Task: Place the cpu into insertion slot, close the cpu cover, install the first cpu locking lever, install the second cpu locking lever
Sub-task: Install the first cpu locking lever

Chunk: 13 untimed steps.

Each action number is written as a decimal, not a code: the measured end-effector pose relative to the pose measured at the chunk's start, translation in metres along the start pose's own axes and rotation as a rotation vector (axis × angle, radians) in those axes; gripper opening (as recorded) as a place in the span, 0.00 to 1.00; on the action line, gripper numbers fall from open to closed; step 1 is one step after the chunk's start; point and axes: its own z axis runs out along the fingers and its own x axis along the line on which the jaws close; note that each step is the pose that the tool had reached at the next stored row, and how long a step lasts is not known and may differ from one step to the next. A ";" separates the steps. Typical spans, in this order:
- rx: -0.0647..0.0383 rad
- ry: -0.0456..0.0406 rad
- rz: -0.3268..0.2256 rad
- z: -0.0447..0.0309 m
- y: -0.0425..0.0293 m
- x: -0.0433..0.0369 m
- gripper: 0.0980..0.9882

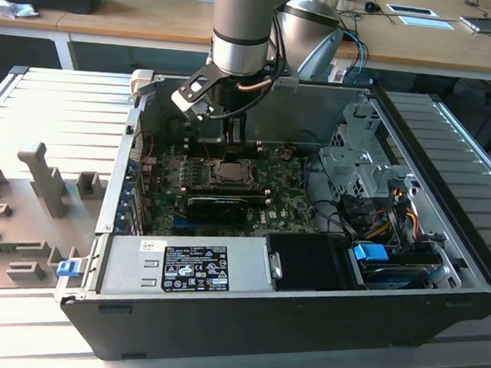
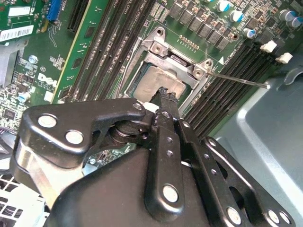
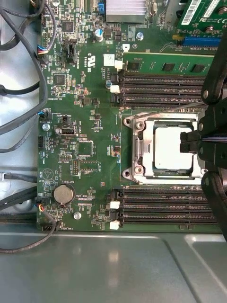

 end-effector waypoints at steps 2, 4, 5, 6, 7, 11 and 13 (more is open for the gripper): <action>0.000 0.0000 0.000 -0.0018 0.0000 0.0000 0.01; 0.000 0.0000 0.000 -0.0040 0.0001 0.0000 0.01; 0.000 0.0000 0.000 -0.0056 0.0001 0.0000 0.01; 0.000 -0.0001 0.000 -0.0083 0.0002 0.0000 0.01; 0.000 -0.0001 0.000 -0.0099 0.0002 0.0000 0.01; 0.000 0.0001 0.000 -0.0136 0.0003 0.0000 0.01; 0.000 0.0006 -0.033 -0.0137 0.0002 0.0000 0.01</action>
